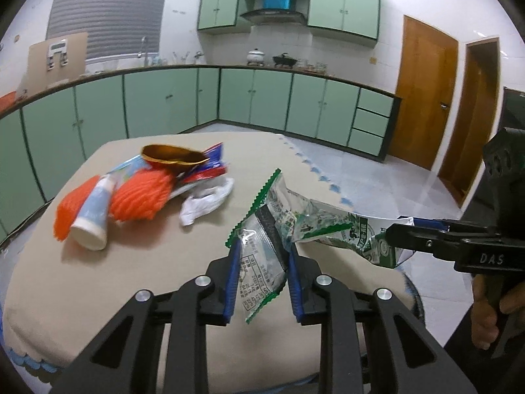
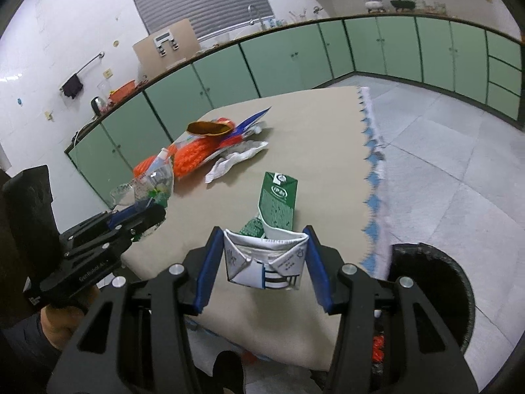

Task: Collect trash
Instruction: 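Drop the carton into the black bin with the right gripper while the left carries the wrapper over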

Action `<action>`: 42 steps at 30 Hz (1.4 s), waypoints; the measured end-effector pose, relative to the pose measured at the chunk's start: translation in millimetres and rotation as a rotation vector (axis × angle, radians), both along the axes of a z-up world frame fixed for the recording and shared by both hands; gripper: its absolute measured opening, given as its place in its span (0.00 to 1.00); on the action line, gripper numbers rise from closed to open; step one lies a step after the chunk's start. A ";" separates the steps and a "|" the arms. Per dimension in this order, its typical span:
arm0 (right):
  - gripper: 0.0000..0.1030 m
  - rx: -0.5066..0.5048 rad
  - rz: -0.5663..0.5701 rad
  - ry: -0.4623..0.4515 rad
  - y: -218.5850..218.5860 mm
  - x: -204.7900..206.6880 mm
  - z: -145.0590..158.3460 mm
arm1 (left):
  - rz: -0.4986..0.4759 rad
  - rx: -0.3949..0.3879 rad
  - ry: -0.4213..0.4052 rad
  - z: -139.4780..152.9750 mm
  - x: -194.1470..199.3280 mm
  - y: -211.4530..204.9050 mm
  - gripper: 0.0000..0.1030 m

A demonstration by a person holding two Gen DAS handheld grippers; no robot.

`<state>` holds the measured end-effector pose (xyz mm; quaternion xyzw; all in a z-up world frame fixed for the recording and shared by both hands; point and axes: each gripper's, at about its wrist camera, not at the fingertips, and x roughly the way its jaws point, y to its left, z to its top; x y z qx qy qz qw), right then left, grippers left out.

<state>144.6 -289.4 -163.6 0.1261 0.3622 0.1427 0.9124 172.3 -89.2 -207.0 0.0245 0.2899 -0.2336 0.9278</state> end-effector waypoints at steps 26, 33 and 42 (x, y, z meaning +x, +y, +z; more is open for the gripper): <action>0.13 0.031 -0.257 0.115 -136.6 -45.3 -35.8 | -0.343 -0.015 0.013 10.5 -9.4 -172.9 0.25; 0.25 0.061 -0.254 0.166 -141.0 -43.2 -54.2 | -0.350 0.004 0.031 1.0 -11.2 -177.6 0.25; 0.36 0.079 -0.361 0.108 -161.0 -63.7 -37.4 | -0.375 0.030 0.052 -4.1 -7.6 -196.1 0.27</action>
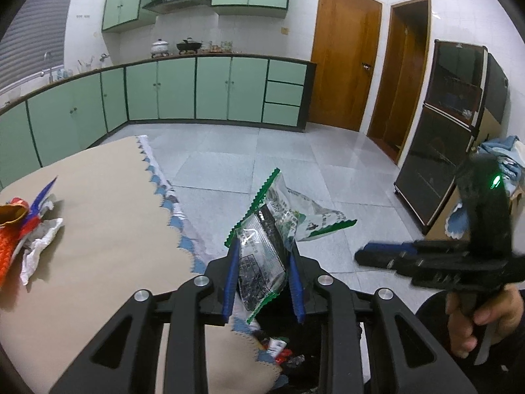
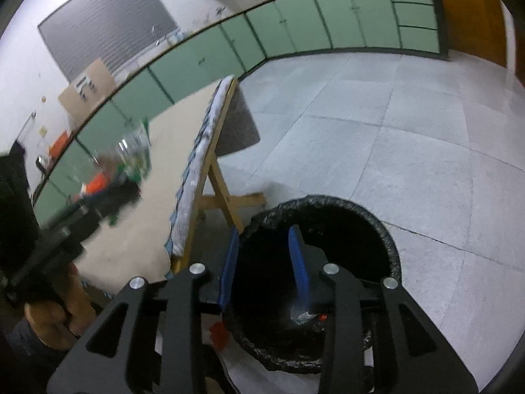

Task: Collect trash
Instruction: 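Drop the carton into the black bin with the right gripper while the left carries the wrapper over, then open the left gripper to drop the clear wrapper into the bin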

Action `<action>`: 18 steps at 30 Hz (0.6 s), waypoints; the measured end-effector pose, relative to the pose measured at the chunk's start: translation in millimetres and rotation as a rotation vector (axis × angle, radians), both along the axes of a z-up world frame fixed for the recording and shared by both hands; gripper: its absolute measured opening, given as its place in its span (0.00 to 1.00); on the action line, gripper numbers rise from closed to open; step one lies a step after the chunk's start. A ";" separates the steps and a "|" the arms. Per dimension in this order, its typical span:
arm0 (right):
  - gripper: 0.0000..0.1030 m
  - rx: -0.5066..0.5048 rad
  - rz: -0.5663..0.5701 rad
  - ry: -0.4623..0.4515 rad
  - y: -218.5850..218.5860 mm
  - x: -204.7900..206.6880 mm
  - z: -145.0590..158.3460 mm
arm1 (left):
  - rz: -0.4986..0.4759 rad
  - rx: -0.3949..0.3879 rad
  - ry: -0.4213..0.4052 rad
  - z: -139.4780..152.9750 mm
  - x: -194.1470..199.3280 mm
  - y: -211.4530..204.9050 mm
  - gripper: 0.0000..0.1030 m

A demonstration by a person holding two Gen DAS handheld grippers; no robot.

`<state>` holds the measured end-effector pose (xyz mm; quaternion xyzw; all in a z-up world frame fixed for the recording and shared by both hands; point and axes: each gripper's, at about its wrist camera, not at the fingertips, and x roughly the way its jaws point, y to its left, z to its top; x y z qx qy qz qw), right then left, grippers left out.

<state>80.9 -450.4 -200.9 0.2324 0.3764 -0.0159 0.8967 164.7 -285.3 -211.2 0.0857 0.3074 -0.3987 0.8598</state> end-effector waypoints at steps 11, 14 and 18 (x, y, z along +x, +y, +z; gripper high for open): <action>0.45 -0.019 -0.086 -0.098 -19.2 -30.0 33.5 | -0.025 0.029 0.052 -17.6 -0.2 -38.5 0.45; 0.46 -0.018 -0.099 -0.103 -24.6 -35.1 33.1 | -0.027 0.040 0.060 -22.3 -0.9 -42.2 0.48; 0.47 -0.021 -0.092 -0.101 -22.9 -34.6 31.9 | -0.017 0.047 0.055 -22.5 -4.0 -40.6 0.54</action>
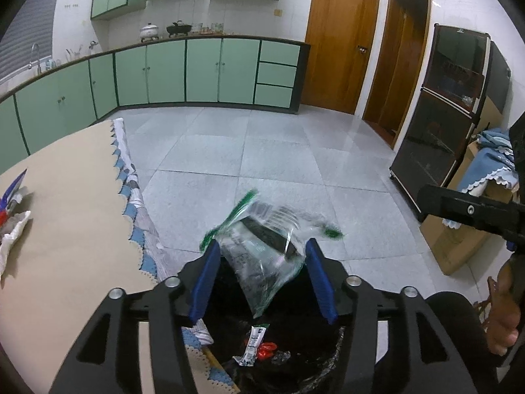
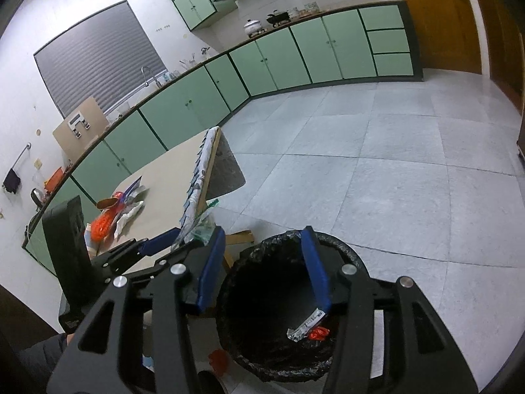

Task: Collect trash
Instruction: 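Open the left gripper to drop the clear wrapper into the bin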

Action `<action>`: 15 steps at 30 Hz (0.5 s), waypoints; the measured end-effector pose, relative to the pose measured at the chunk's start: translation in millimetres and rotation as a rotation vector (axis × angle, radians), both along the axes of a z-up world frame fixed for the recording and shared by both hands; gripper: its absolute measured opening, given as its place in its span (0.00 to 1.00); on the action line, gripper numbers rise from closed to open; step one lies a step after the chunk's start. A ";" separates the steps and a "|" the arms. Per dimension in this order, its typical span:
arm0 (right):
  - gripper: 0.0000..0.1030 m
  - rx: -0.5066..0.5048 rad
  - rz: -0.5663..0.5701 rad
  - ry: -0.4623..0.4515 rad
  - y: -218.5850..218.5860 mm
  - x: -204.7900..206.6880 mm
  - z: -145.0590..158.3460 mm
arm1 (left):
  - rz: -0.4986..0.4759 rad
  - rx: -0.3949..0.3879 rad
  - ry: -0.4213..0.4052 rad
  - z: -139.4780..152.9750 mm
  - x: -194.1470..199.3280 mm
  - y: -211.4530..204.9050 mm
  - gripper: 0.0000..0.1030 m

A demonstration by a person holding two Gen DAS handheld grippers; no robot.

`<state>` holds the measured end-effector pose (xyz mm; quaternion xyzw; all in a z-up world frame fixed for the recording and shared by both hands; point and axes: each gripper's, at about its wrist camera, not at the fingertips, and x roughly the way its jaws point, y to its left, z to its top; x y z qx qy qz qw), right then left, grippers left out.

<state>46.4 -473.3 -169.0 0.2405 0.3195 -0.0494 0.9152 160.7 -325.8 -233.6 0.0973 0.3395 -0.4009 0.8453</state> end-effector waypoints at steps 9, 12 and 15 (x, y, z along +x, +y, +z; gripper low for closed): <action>0.47 -0.004 0.008 -0.006 1.8 -3.3 2.8 | 0.013 -0.005 -0.009 4.0 -5.2 4.8 0.61; 0.47 -0.011 0.011 -0.007 3.1 -3.9 4.5 | 0.013 -0.004 -0.019 6.6 -6.7 7.2 0.61; 0.47 -0.011 0.015 -0.009 4.8 -3.6 5.5 | 0.022 -0.011 -0.026 10.7 -5.6 12.4 0.62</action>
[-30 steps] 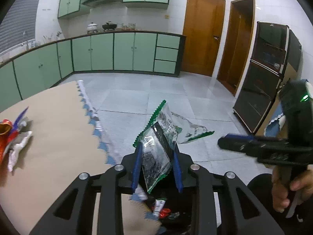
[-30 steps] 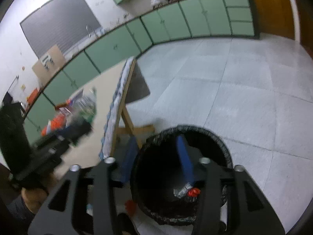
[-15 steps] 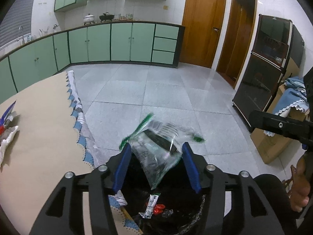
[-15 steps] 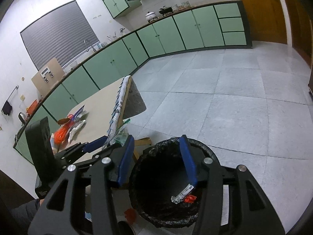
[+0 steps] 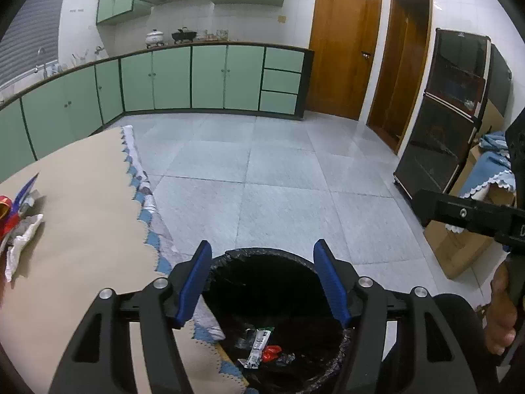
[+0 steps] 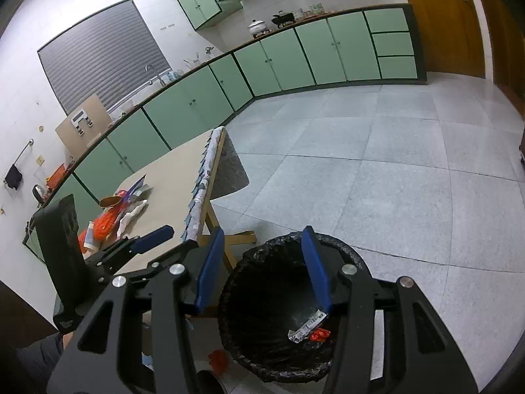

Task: Collect trash
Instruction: 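Open the left gripper to drop the clear wrapper into the bin, then move both grippers back over the remaining trash on the table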

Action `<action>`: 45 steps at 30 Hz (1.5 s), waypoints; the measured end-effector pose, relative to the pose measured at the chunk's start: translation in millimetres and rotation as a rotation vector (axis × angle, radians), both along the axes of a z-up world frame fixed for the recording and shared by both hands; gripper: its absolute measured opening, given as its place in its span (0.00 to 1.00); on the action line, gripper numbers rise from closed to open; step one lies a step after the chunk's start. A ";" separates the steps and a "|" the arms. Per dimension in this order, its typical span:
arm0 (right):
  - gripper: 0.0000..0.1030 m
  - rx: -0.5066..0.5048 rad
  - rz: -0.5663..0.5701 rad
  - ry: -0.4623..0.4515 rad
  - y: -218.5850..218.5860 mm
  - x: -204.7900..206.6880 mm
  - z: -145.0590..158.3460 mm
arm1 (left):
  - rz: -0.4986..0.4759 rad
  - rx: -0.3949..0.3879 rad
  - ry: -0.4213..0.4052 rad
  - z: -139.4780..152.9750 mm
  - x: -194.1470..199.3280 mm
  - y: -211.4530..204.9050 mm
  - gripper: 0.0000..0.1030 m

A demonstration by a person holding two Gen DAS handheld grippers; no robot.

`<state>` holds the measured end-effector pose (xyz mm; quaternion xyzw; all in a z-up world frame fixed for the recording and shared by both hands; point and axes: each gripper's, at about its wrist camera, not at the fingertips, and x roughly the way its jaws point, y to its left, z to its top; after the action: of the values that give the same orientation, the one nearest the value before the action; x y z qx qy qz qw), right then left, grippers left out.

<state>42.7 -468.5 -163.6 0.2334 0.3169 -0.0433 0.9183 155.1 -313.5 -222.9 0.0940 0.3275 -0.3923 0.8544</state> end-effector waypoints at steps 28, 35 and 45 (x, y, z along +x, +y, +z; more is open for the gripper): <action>0.88 -0.254 0.223 -0.043 168.2 91.9 38.8 | 0.487 0.037 -0.142 46.3 13.6 231.7 0.91; 0.88 -0.264 0.333 -0.069 238.7 137.3 37.8 | 0.676 0.039 -0.170 46.0 33.2 325.5 0.92; 0.88 -0.249 0.419 -0.069 302.3 178.9 30.0 | 0.757 0.037 -0.176 25.1 71.7 391.4 0.92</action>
<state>221.6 -166.2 -133.6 0.0492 0.3192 0.1173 0.9391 226.8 77.9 -197.8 0.0149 0.2715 -0.0336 0.9617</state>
